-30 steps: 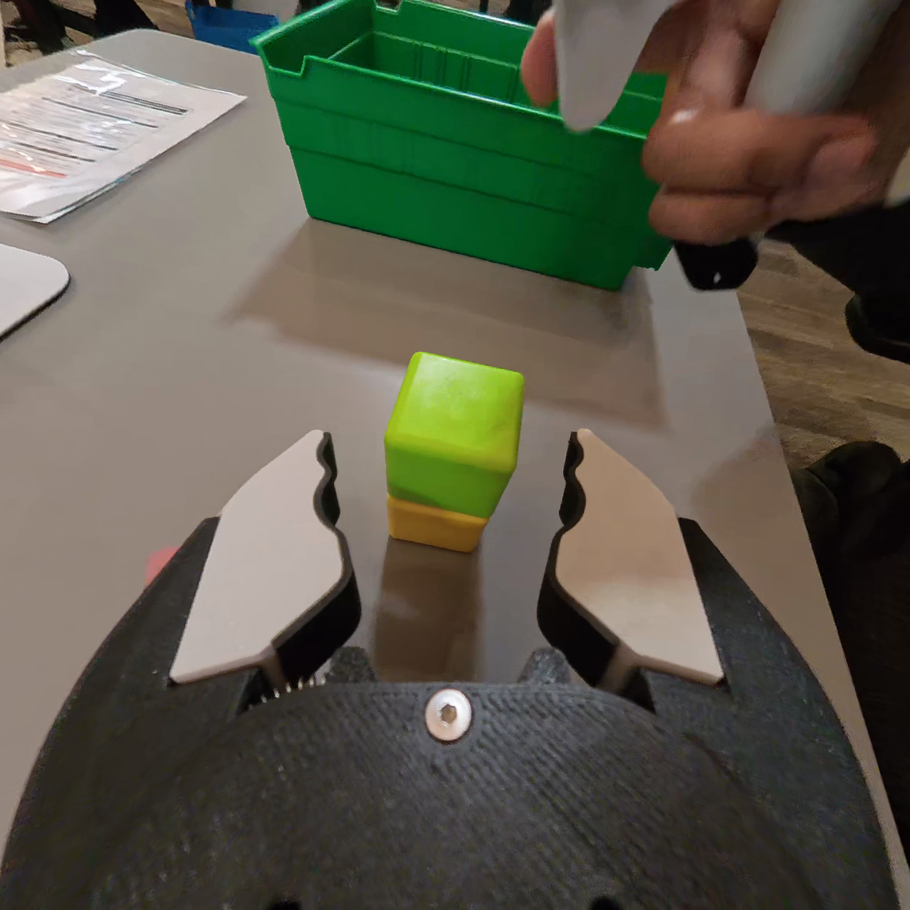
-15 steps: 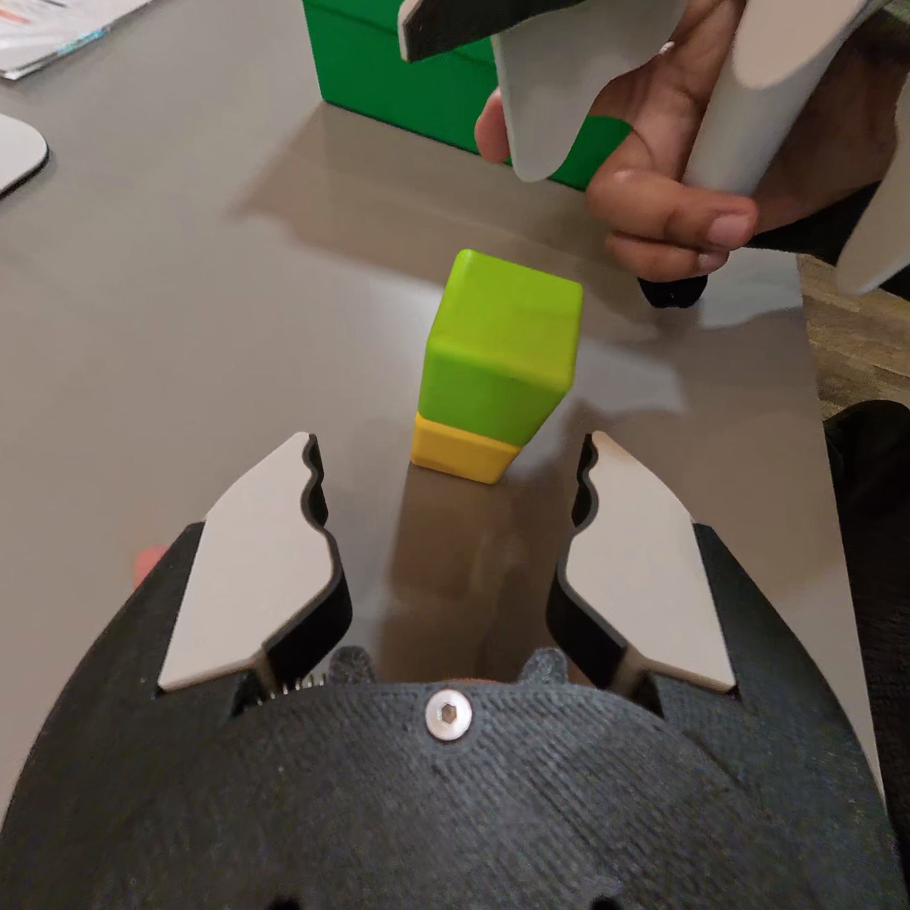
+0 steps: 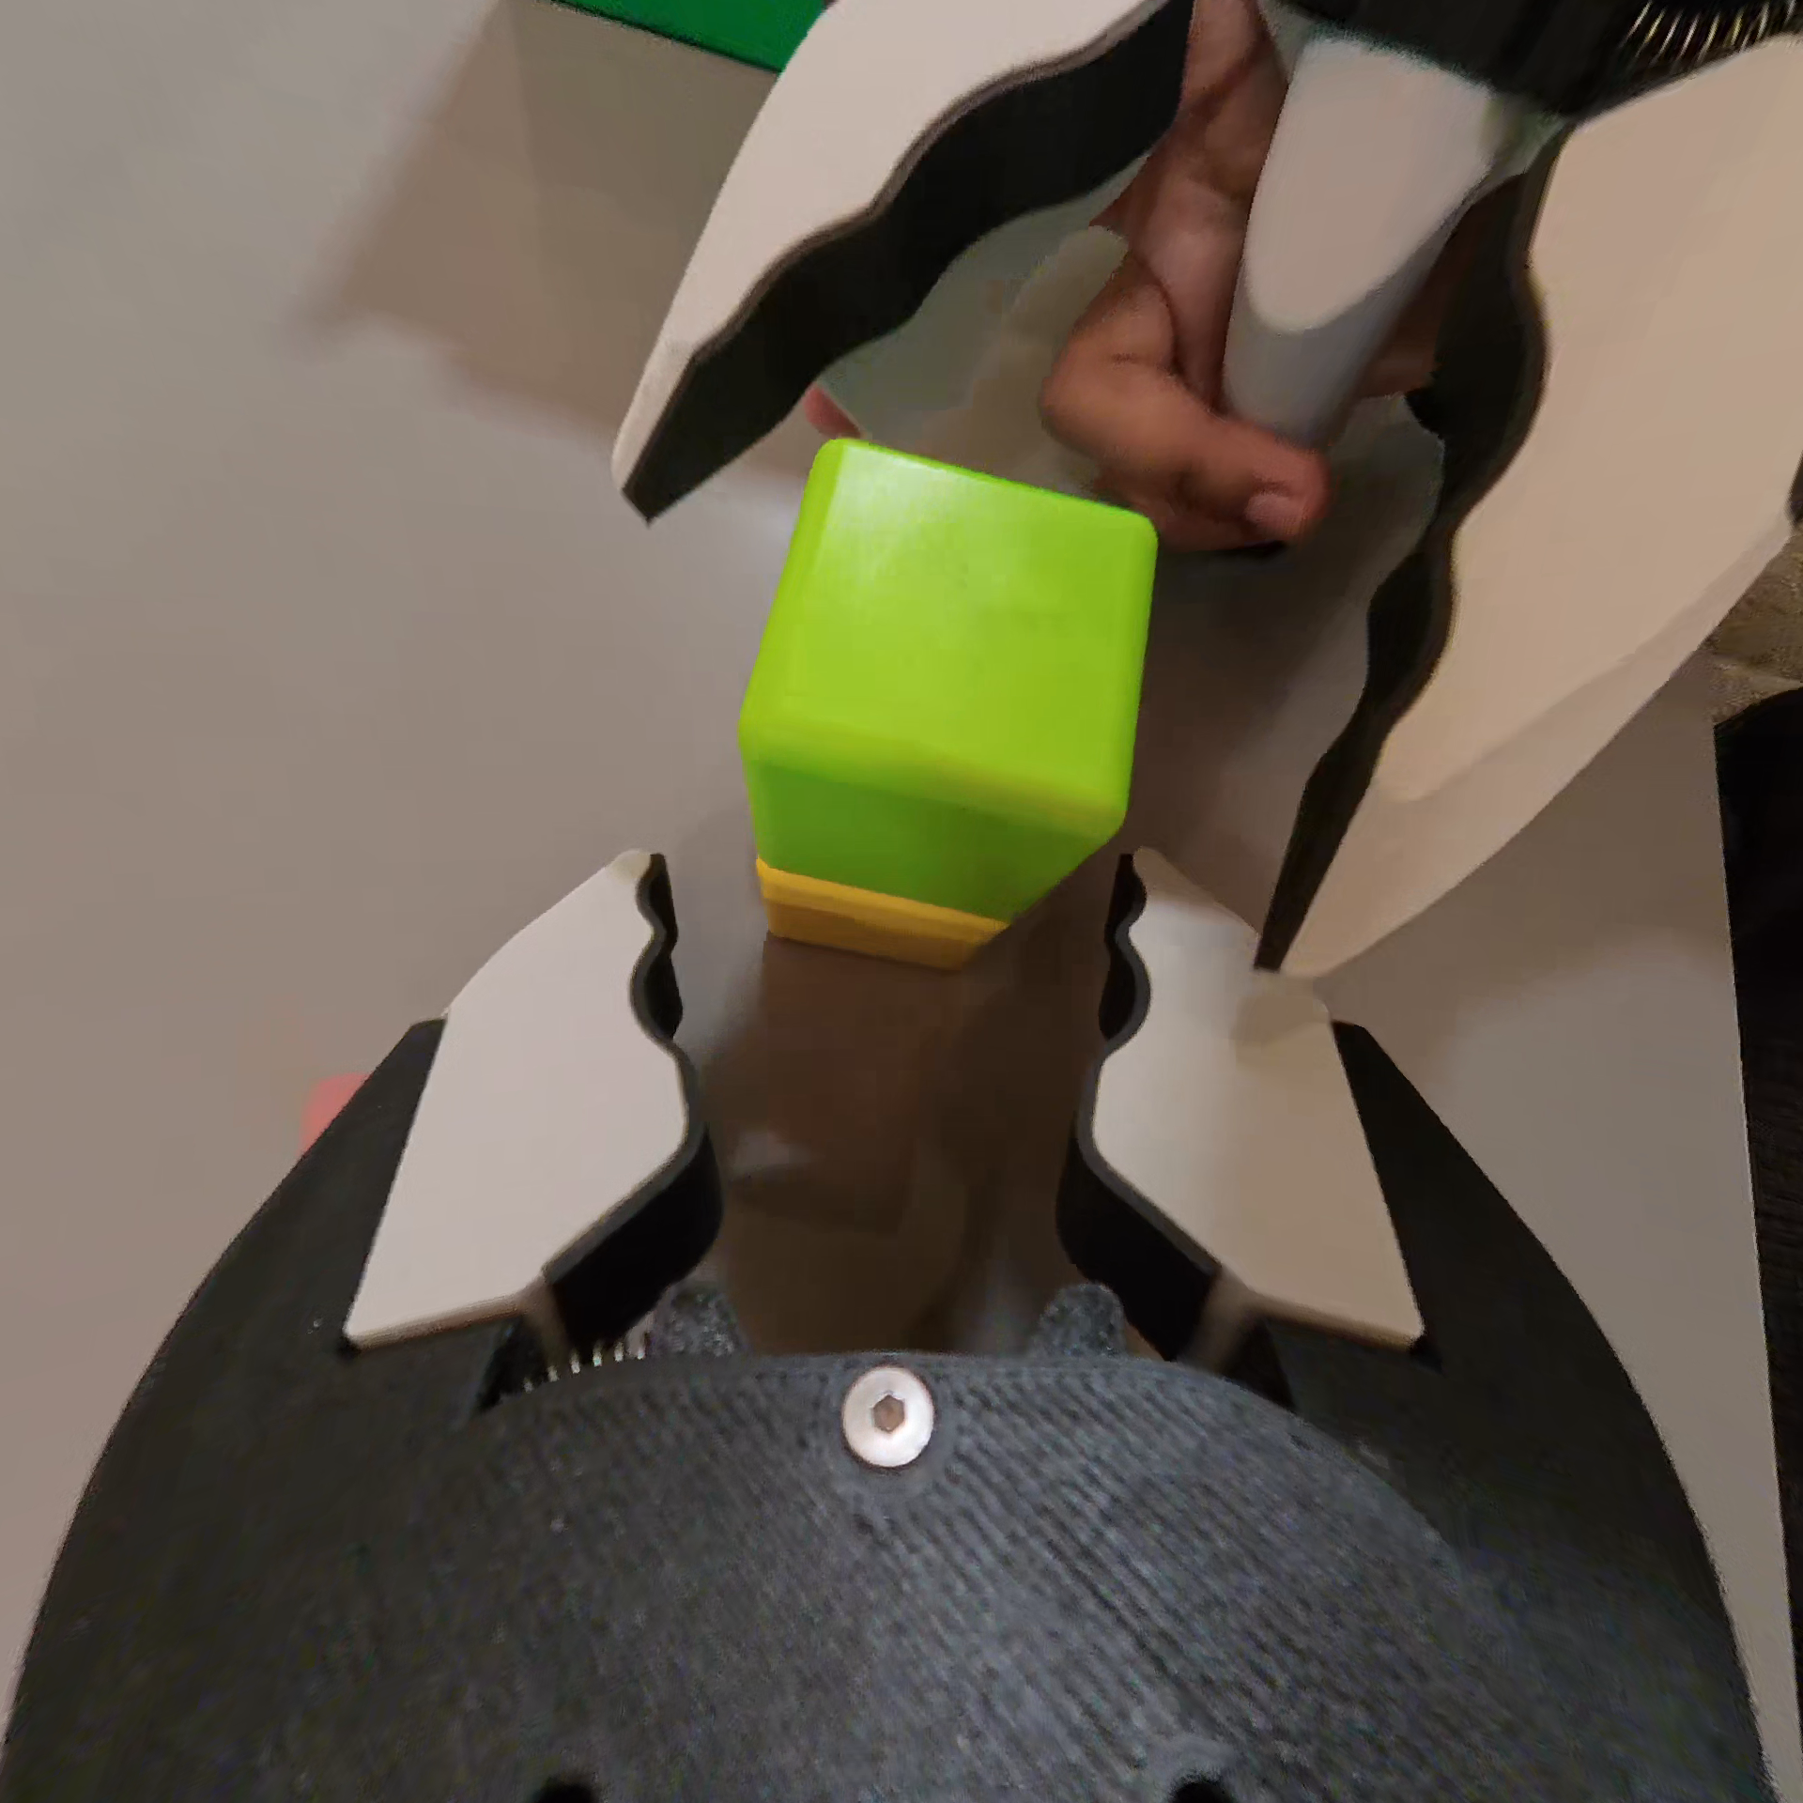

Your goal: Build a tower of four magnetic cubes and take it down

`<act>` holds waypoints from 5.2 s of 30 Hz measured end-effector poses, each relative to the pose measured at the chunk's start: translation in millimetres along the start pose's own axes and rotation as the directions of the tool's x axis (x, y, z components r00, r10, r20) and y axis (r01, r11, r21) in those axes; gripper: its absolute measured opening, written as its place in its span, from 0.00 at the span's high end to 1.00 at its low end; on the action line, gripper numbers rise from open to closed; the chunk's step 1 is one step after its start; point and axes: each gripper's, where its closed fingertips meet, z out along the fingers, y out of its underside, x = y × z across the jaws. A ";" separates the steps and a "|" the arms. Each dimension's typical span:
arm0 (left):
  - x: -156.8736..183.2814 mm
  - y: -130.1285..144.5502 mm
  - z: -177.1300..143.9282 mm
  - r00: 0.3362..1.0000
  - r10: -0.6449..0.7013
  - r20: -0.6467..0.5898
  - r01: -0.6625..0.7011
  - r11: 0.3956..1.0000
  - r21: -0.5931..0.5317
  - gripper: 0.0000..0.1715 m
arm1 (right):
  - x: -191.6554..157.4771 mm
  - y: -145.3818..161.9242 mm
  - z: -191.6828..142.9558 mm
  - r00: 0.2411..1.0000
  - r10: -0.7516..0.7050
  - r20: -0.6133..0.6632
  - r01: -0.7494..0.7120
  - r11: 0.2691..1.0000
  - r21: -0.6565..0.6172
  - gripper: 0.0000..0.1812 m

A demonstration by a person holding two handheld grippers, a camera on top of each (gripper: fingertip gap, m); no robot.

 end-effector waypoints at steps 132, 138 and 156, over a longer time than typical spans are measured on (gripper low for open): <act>-8.7 40.8 -90.7 0.954 -0.172 0.245 0.152 0.984 0.098 0.60 | -7.6 16.2 -21.8 0.984 -0.098 -0.149 0.048 0.951 -0.306 0.56; -37.7 51.1 -94.3 0.919 -0.284 0.275 0.261 0.958 0.119 0.63 | 0.2 27.8 -4.4 0.963 0.066 -0.261 -0.139 0.952 -0.272 0.54; -37.0 70.6 -77.5 0.926 -0.292 0.239 0.291 0.956 0.041 0.67 | 38.3 48.1 -27.4 0.899 0.052 -0.435 -0.200 0.932 -0.303 0.65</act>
